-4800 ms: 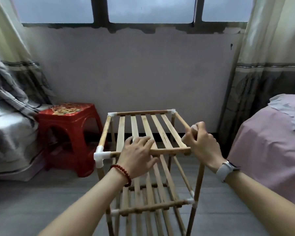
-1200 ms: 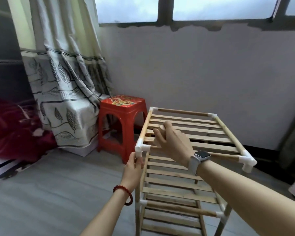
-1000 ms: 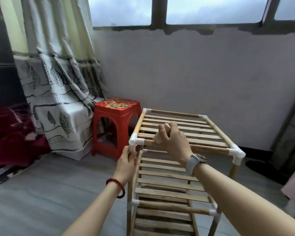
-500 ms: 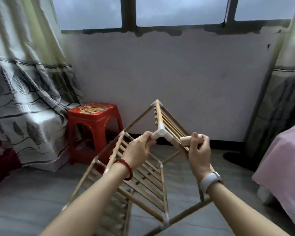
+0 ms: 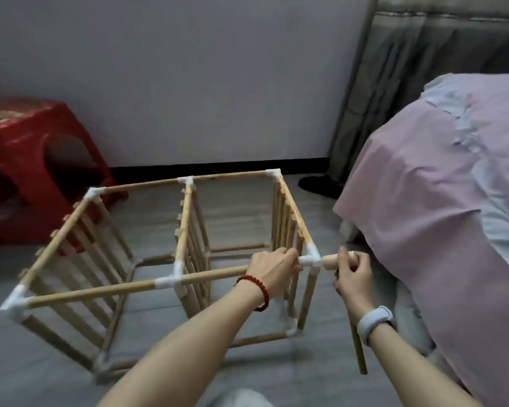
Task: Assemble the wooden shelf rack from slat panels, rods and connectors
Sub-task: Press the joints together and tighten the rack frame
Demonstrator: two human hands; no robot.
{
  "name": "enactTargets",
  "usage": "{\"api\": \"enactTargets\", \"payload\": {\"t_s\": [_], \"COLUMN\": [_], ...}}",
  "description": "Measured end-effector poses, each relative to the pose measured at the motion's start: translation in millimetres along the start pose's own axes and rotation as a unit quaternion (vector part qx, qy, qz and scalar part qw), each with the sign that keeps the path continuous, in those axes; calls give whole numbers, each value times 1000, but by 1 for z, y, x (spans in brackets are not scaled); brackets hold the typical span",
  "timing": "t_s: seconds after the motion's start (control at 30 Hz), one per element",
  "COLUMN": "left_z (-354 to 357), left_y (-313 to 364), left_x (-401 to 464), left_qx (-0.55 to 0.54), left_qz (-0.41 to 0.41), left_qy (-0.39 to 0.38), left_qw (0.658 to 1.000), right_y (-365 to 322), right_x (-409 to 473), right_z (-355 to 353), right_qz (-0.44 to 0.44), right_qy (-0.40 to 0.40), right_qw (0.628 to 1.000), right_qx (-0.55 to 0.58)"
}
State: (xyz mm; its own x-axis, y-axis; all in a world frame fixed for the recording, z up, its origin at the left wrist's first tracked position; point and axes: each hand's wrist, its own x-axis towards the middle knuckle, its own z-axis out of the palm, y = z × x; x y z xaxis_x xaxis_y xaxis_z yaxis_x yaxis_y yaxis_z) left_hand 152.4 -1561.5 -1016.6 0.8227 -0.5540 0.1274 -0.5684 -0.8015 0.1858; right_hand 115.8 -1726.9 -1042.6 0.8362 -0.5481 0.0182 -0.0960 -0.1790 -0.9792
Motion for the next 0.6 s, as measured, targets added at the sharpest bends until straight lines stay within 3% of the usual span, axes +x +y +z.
{"api": "enactTargets", "payload": {"t_s": [0.2,0.3,0.4,0.47,0.53,0.57,0.6], "left_z": [50,61,64,64,66,68,70], "left_y": [18,16,9,1,-3,-3,-1], "left_x": [16,12,4,-2,-7,-8,-9], "left_qx": [19,27,36,45,47,45,43], "left_qz": [5,9,17,6,-2,-6,-12], "left_qy": [-45,-29,1,13,16,15,10], "left_qw": [999,999,999,999,999,999,999], "right_y": [23,-3,-55,-92,-99,-88,-67], "right_x": [12,20,41,49,39,28,15], "right_z": [-33,-36,-38,-37,-28,-23,-19], "right_qz": [-45,-144,-237,-297,-353,-356,-338], "right_qy": [-37,-59,-52,-2,85,114,103], "right_qw": [989,947,906,898,916,917,915], "right_qx": [-134,-280,-346,-326,-168,-142,-193]}}
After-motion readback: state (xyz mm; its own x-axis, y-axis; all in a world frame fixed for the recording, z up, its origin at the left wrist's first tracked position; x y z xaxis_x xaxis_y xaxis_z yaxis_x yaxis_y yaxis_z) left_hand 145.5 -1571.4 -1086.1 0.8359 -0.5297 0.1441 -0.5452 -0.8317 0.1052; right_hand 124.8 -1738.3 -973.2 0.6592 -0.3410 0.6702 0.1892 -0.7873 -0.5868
